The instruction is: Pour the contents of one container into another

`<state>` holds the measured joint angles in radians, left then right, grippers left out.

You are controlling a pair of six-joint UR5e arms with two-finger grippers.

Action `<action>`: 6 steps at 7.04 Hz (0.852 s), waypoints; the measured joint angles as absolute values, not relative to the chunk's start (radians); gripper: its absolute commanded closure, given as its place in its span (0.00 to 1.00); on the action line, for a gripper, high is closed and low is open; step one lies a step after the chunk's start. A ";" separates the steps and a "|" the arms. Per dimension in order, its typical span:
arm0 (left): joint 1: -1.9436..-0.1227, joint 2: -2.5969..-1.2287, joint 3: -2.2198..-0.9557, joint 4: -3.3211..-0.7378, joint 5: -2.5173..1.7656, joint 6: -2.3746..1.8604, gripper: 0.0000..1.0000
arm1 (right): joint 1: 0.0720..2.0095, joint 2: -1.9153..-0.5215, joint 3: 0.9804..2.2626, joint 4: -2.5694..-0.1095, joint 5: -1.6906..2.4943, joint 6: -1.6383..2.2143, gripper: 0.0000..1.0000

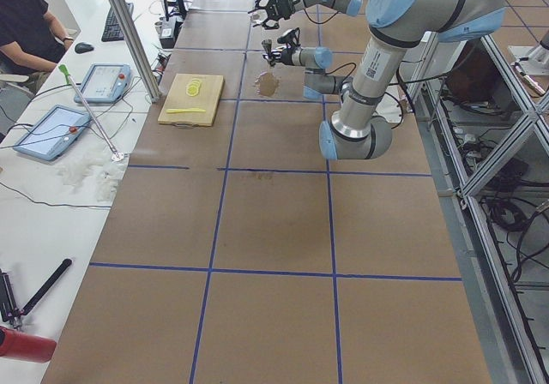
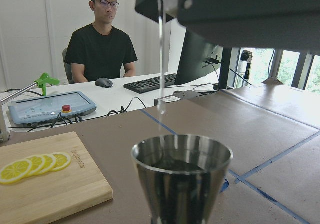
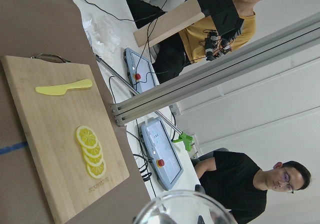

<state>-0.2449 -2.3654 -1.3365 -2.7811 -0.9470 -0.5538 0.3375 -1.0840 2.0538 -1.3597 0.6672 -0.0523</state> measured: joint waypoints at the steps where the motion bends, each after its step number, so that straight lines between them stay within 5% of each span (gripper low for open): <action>1: -0.246 -2.365 -1.338 -2.781 -0.947 -0.554 1.00 | 0.337 -1.084 2.054 -1.359 0.668 -0.029 1.00; 6: -0.261 -2.364 -1.341 -2.784 -0.949 -0.554 1.00 | 0.322 -1.087 2.070 -1.354 0.673 0.104 1.00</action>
<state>-0.2614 -2.3643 -1.3406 -2.7845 -0.9490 -0.5544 0.3225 -1.0870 2.0704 -1.3538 0.6726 0.1039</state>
